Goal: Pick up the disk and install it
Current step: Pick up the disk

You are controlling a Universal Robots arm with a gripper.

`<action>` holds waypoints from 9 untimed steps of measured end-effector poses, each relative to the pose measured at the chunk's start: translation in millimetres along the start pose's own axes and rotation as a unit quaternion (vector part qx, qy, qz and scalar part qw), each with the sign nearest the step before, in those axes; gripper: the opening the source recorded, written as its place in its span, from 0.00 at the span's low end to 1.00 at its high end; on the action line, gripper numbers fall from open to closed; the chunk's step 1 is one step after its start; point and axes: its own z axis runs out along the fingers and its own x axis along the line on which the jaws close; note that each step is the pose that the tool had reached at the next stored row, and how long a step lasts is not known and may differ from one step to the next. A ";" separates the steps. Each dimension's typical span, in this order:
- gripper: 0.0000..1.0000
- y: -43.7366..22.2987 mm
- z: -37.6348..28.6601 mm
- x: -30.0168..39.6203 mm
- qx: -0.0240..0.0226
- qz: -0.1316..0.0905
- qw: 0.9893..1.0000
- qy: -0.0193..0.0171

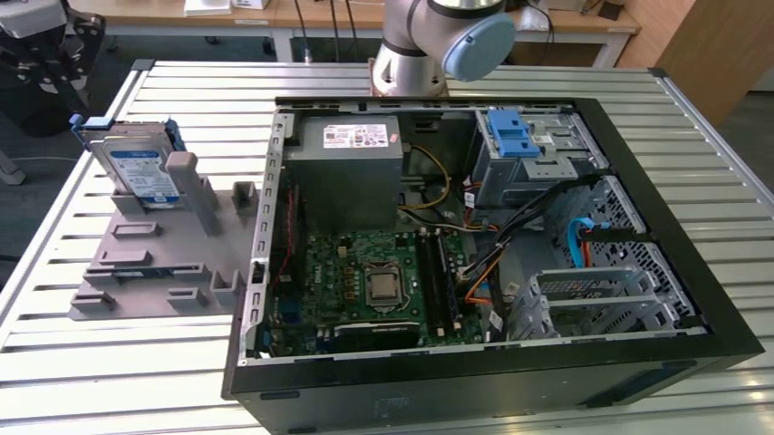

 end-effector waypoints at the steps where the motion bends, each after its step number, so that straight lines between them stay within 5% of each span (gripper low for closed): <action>1: 0.11 0.0 0.0 0.0 0.000 -0.005 1.000 0.000; 9: 0.11 0.0 0.0 0.1 0.000 -0.039 0.999 0.001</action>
